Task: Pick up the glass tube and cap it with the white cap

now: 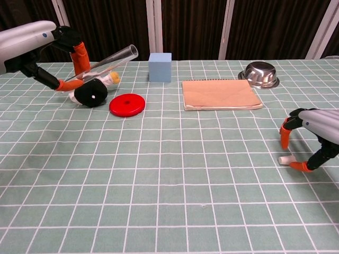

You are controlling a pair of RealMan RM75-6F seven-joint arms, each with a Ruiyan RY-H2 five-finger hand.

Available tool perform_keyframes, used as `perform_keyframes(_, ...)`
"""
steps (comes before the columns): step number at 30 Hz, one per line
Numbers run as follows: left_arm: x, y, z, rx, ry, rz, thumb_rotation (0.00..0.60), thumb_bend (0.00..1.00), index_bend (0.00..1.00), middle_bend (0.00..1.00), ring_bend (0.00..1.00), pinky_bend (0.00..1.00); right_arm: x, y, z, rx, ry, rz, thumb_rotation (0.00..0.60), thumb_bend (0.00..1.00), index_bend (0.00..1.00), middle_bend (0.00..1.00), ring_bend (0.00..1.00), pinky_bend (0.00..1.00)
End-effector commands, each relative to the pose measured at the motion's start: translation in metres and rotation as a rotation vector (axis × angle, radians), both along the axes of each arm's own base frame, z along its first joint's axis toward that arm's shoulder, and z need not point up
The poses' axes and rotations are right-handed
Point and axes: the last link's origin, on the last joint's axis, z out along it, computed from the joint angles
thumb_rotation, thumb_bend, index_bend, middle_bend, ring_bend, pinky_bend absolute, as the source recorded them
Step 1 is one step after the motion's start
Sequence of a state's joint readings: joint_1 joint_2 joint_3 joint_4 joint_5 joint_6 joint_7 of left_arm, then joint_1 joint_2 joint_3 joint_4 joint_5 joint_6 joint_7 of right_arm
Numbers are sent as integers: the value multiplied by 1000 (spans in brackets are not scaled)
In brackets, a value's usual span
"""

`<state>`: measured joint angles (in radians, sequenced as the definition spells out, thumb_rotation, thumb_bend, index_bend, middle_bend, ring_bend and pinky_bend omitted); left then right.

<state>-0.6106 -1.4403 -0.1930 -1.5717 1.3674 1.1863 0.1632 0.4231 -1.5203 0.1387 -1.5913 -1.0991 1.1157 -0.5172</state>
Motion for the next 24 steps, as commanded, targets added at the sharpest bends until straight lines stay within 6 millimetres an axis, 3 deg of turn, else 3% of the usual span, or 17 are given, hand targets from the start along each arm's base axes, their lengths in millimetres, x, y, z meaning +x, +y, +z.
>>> perform_keyframes(1,0,0,0,0,1,1,600,519,543,569,62,0,-1,0,-1,-2,0,-4,600,329,505,272,42,0)
perform_keyframes(24,-1,1,-5,-5,6,3,600,519,545,569,62,0,-6,-2,-5,-6,-5,-28,600,330,529,278,42,0)
